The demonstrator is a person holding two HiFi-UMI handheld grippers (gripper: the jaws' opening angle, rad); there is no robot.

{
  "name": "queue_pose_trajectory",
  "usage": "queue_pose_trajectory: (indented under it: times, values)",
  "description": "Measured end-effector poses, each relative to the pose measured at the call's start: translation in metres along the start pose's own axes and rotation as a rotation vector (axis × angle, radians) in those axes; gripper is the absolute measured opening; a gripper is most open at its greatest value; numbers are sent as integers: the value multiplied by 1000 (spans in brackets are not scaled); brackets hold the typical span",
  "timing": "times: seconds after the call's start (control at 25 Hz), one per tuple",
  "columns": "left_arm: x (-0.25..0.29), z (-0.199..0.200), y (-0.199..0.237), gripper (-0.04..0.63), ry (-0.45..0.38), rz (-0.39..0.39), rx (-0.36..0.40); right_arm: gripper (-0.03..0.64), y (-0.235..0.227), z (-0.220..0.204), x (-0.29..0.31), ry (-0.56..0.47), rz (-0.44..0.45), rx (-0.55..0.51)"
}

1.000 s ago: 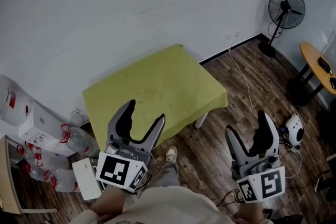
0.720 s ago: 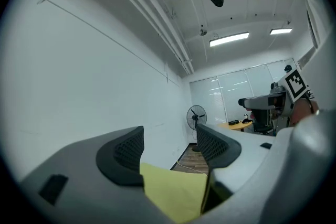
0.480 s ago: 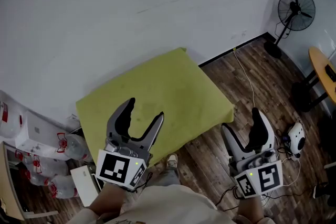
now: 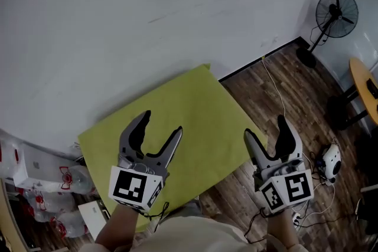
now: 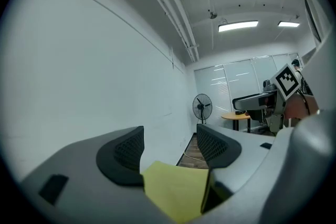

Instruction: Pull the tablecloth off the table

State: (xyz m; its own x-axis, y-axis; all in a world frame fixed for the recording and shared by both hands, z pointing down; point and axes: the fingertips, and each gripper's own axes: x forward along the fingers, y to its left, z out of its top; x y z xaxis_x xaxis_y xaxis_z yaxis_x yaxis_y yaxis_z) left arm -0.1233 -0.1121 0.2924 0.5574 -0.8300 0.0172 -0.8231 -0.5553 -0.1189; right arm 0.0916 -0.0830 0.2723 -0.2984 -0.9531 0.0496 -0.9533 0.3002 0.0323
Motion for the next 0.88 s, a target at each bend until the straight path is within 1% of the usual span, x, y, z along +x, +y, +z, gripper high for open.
queue_pose_trajectory:
  times: [0.08, 0.2, 0.32, 0.4, 0.48, 0.56, 0.6, 0.68, 0.76, 0.88]
  values:
    - [15, -2, 11, 325, 1, -2, 11, 383, -2, -2, 22, 4, 6, -16]
    - [36, -2, 22, 325, 5, -13, 51, 383, -3, -7, 56, 23, 31, -58]
    - [60, -1, 32, 325, -34, -14, 69, 383, -7, -13, 88, 36, 53, -82]
    - [77, -7, 39, 302, -47, -3, 70, 383, -13, -20, 109, 42, 61, -73]
    - [95, -18, 45, 270, -37, -1, 59, 383, -21, -29, 129, 49, 59, -43]
    - [112, -32, 52, 270, -18, 0, 43, 383, -30, -42, 148, 61, 55, -24]
    - [120, -36, 56, 272, -15, 12, 45, 383, -34, -48, 158, 70, 56, -22]
    - [135, -40, 62, 272, -17, 45, 87, 383, -41, -60, 177, 86, 63, -19]
    - [150, -48, 64, 272, -5, 60, 123, 383, -48, -73, 193, 103, 71, -16]
    - [175, -69, 68, 272, 34, 64, 112, 383, -59, -93, 217, 128, 78, -18]
